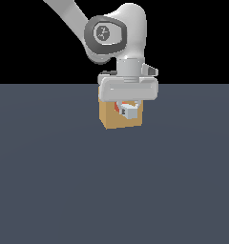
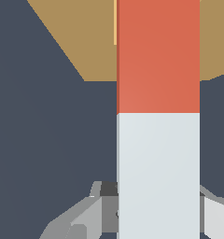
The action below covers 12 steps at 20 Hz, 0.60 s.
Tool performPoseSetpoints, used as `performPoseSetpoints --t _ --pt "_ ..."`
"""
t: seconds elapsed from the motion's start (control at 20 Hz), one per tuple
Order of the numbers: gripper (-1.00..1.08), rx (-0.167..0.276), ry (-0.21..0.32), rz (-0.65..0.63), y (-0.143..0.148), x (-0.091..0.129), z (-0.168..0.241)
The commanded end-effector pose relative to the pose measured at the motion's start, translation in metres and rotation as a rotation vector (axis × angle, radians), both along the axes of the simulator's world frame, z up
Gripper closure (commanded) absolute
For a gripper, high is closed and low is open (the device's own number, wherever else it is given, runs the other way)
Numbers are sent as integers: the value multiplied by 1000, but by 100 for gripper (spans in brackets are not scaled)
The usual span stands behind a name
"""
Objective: Insert the peg into the horizontal hole in a box.
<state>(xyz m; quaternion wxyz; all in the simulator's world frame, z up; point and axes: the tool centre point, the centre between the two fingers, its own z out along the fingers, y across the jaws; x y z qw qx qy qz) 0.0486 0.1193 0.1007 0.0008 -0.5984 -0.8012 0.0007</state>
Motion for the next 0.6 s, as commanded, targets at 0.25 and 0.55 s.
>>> performPoseSetpoints --t 0.25,0.55 --pt "108 1 -4 2 47 -13 2" --pt "108 1 -4 2 52 -13 2"
